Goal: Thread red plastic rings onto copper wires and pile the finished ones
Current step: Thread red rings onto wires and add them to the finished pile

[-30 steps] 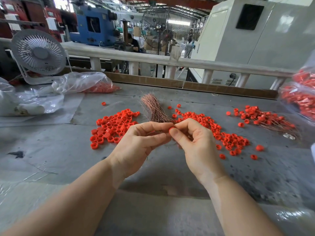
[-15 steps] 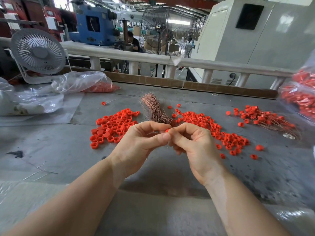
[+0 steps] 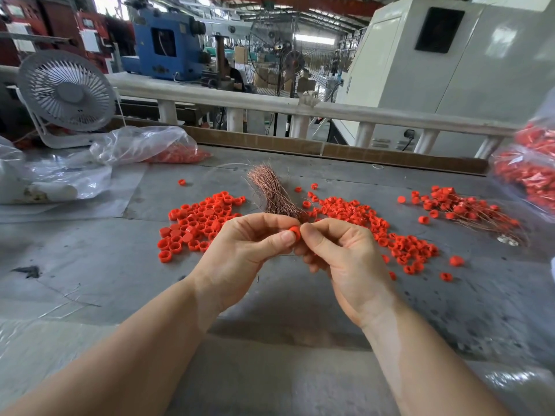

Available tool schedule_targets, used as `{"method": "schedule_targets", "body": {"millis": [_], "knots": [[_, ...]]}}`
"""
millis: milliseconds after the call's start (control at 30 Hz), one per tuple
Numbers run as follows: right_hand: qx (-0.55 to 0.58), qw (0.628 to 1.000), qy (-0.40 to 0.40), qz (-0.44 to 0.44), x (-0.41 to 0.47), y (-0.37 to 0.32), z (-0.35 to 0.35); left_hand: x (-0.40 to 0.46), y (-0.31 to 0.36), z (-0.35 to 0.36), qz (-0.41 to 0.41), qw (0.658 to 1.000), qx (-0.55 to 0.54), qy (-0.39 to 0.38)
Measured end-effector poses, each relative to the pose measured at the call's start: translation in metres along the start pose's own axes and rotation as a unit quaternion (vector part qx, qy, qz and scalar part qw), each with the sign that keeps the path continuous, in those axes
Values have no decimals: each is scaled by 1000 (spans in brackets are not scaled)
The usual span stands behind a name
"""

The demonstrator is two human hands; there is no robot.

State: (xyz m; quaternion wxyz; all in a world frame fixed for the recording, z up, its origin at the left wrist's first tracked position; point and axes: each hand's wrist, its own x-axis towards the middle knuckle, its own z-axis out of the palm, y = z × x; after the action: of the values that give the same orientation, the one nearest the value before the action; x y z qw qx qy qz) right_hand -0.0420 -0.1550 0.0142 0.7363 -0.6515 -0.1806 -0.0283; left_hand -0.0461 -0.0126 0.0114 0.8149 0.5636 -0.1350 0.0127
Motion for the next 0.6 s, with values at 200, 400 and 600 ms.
{"method": "schedule_targets", "body": {"millis": [200,400,600], "knots": [[-29,999,26,-6,1,2,1,1,-4,1,11,1000,10,13],[-67,997,41,-24,1,3,1,1,-7,1,6,1000,0,9],[-81,995,60,-14,0,4,3,2,-10,1,17,999,30,27]]}}
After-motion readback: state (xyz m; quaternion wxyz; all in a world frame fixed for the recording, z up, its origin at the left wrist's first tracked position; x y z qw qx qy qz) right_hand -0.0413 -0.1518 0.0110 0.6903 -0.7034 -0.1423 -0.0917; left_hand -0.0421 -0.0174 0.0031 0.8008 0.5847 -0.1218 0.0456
